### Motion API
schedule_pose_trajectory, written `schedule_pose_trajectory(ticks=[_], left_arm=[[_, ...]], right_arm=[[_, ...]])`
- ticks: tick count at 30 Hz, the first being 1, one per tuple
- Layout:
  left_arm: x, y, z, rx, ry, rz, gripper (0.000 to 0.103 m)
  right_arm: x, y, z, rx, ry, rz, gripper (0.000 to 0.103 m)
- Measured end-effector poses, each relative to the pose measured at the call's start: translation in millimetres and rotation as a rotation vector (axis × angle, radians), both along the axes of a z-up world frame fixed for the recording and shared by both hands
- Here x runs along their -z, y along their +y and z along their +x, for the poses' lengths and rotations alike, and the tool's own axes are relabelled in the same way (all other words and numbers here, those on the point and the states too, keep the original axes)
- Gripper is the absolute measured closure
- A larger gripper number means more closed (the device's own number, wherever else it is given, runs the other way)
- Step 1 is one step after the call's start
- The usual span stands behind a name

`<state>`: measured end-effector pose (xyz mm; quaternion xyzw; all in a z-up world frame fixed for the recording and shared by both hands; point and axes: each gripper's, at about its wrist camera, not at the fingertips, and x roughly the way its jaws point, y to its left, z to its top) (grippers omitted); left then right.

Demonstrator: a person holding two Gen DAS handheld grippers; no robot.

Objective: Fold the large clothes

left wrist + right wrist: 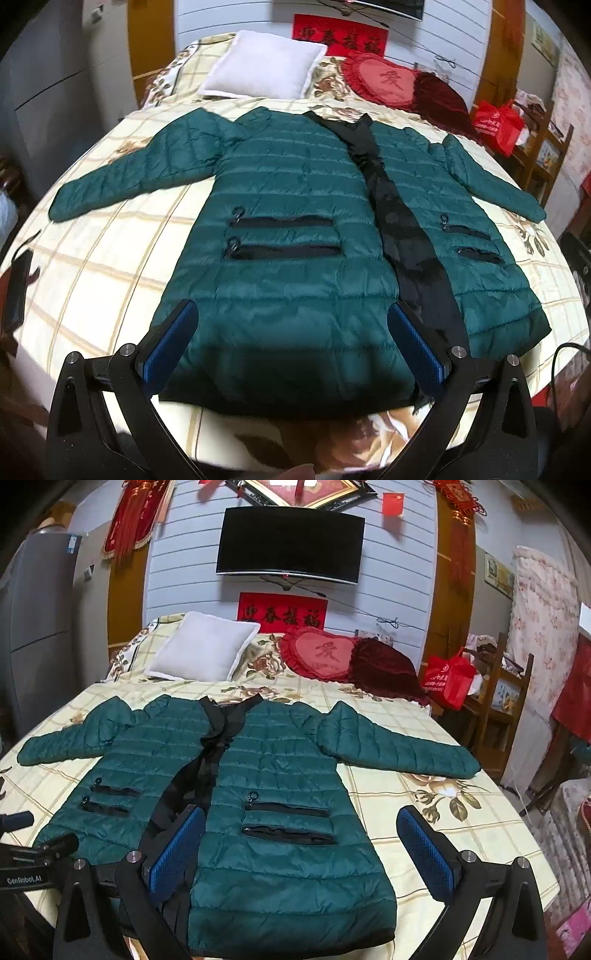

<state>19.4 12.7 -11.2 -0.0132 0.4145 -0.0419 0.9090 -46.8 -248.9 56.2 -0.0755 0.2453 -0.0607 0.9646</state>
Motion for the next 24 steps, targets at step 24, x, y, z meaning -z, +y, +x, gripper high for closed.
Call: schedule_pose_trajectory(ticks=[24], left_arm=[[50.2, 17.2, 96.3, 0.056, 0.128, -0.058, 0.0]], right_arm=[[121.6, 23.7, 202.2, 0.001, 0.392, 0.122, 0.0]])
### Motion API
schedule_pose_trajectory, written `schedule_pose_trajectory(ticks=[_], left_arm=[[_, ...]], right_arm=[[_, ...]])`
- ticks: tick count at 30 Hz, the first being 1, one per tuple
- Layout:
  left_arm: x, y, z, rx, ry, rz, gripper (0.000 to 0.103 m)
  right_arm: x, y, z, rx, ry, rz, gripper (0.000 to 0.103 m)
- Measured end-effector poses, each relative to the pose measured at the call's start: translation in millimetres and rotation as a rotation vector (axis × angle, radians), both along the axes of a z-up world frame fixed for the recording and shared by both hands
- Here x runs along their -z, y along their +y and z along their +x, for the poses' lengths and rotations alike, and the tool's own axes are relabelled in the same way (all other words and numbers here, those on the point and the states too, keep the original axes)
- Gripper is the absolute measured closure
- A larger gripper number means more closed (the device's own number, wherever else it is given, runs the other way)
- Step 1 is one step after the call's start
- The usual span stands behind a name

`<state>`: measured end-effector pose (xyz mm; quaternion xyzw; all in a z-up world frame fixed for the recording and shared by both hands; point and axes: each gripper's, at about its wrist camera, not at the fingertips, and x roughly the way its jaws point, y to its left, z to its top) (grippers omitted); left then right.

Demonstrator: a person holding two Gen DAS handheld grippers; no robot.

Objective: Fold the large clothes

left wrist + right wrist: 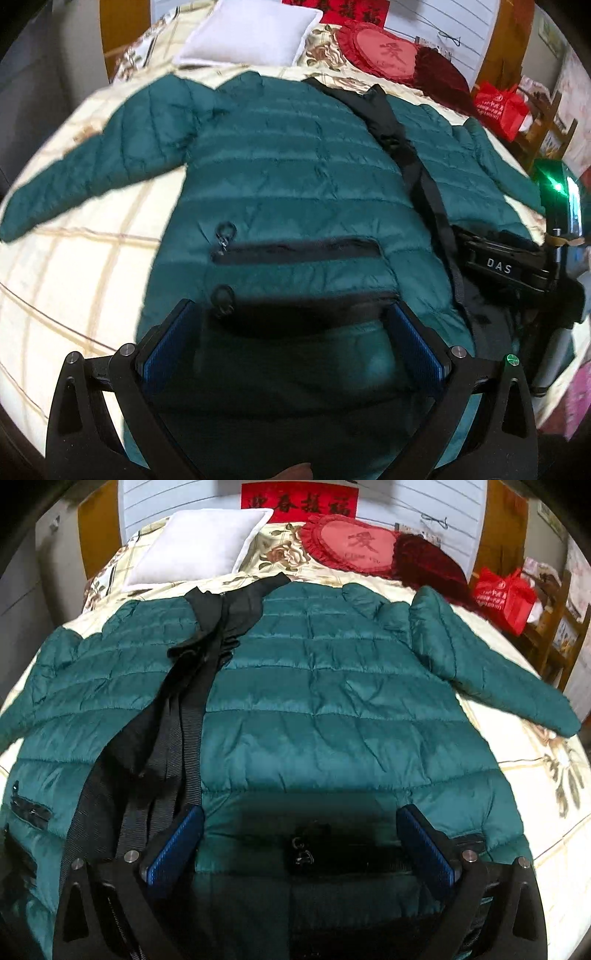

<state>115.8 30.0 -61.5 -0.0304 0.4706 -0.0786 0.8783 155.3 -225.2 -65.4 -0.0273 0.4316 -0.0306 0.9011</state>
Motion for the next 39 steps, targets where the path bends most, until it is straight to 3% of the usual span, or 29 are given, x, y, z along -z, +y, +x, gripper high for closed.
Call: schedule_pose_trajectory(ticks=[12, 30, 39], left_arm=[[1.4, -16.6, -13.6, 0.048, -0.03, 0.054, 0.0], [1.3, -17.8, -12.2, 0.081, -0.006, 0.004, 0.0], [3.6, -21.4, -14.9, 0.102, 0.004, 0.018, 0.0]], right_arm=[[-1.0, 0.4, 0.2, 0.0, 0.003, -0.002, 0.0], [-0.6, 0.1, -0.5, -0.001, 0.001, -0.003, 0.0], [-0.5, 0.3, -0.5, -0.001, 0.001, -0.004, 0.0]])
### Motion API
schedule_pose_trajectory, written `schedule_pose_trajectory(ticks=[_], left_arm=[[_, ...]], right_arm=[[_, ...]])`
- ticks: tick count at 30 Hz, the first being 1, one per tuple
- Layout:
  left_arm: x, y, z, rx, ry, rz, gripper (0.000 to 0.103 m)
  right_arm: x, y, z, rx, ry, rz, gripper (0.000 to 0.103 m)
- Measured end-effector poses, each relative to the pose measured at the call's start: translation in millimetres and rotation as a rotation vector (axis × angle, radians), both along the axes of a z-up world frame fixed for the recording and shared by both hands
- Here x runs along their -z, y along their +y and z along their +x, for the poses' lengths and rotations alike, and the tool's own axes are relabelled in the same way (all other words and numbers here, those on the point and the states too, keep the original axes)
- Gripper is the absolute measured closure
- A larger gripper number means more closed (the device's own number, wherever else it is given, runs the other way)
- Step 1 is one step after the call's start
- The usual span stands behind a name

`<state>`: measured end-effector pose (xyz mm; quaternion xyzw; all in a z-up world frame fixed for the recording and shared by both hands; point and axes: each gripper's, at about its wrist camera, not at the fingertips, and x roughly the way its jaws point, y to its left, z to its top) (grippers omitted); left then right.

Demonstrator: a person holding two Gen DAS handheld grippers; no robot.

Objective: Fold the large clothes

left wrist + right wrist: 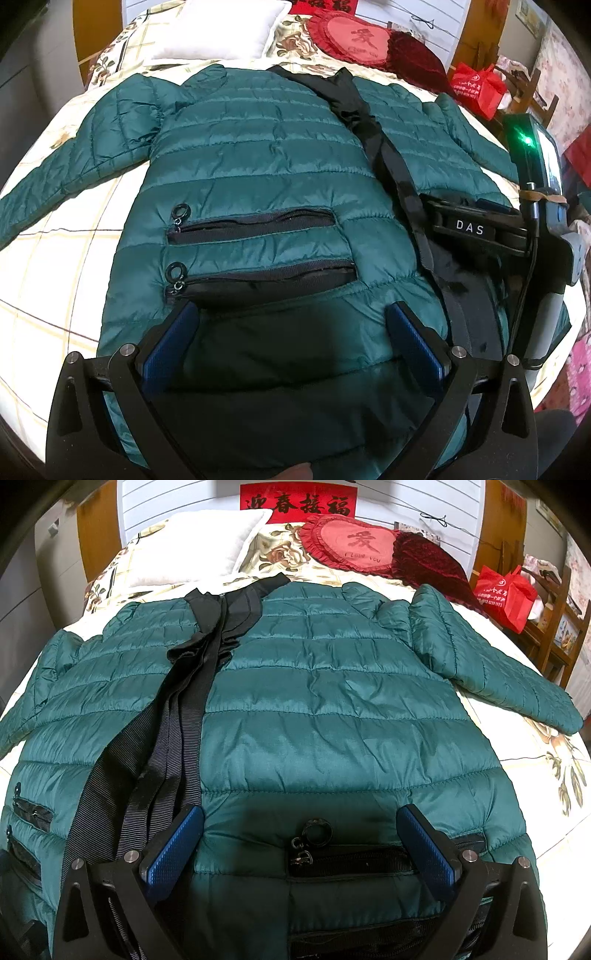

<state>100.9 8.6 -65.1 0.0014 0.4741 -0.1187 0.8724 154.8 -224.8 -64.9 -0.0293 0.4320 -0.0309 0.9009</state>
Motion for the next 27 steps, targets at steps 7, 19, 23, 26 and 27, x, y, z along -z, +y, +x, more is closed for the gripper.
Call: schedule_pose_trajectory(ticks=[7, 19, 23, 26, 27], left_arm=[[-7.0, 9.5, -1.6, -0.027, -0.022, -0.042, 0.0], [11.8, 1.3, 10.7, -0.077, 0.032, 0.039, 0.0], [16.0, 4.3, 12.7, -0.096, 0.043, 0.021, 0.0], [17.1, 2.1, 11.2, -0.099, 0.033, 0.036, 0.0], [16.8, 1.7, 10.2, -0.102, 0.028, 0.038, 0.0]], right_arm=[[-0.1, -0.1, 0.3, 0.0, 0.0, 0.0, 0.0], [0.2, -0.7, 0.5, 0.002, -0.001, 0.001, 0.0], [-0.2, -0.7, 0.1, 0.01, 0.001, 0.0, 0.0], [-3.3, 3.1, -5.1, 0.019, 0.027, -0.01, 0.0], [-4.1, 3.9, -7.6, 0.031, 0.04, -0.013, 0.0]])
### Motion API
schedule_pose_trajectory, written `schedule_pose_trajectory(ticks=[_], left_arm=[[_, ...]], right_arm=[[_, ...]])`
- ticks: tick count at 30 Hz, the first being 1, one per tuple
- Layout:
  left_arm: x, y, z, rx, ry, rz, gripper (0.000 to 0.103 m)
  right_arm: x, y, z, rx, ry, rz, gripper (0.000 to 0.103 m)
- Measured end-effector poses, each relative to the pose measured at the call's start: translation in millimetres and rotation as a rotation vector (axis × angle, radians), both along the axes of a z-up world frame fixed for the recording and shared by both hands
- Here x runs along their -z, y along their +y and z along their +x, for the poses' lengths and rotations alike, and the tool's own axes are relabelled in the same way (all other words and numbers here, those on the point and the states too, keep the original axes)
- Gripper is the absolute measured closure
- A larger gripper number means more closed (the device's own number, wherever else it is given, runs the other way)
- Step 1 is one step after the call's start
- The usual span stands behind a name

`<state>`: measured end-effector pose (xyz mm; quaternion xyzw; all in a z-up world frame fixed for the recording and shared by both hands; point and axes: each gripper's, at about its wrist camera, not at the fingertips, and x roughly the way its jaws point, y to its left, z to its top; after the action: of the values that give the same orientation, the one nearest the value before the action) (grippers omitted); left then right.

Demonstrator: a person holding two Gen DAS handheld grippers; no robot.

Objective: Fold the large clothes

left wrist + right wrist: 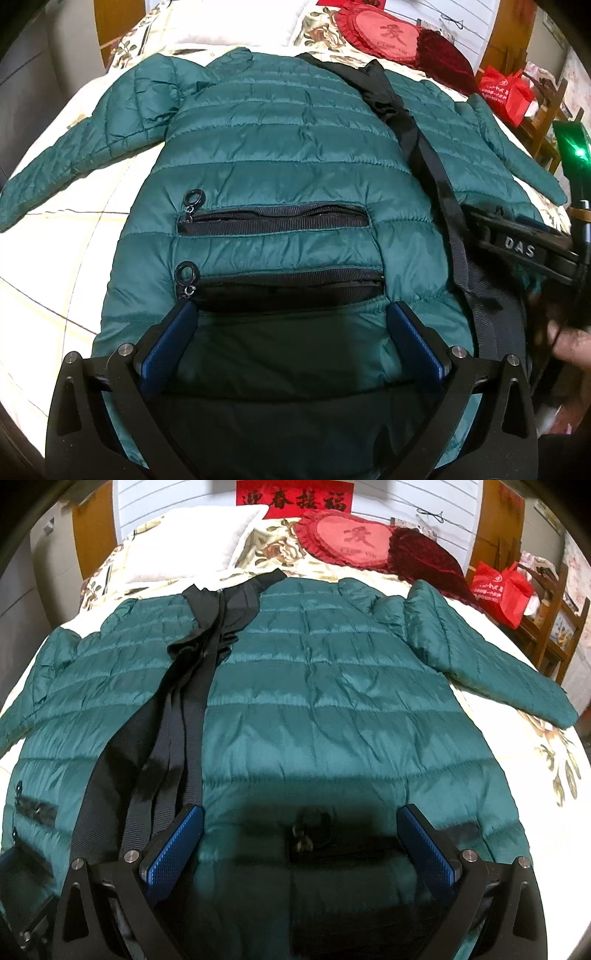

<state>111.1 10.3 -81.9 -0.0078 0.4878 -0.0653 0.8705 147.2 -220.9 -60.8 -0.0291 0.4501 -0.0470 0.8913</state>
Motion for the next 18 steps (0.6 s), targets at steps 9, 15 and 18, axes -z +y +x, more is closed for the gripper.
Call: schedule_pose_trajectory(ticks=[9, 15, 18], left_arm=[[-0.7, -2.2, -0.8, -0.016, -0.016, 0.02, 0.0], [-1.3, -3.8, -1.4, -0.009, -0.028, 0.035, 0.0], [-1.0, -2.8, -2.6, -0.008, -0.033, 0.031, 0.0]], right_arm=[[1.1, -1.2, -14.1, -0.04, 0.033, -0.005, 0.0], [-10.0, 3.0, -24.4, -0.063, 0.024, -0.1, 0.0], [-34.9, 6.2, -43.2, -0.05, -0.089, -0.154, 0.0]])
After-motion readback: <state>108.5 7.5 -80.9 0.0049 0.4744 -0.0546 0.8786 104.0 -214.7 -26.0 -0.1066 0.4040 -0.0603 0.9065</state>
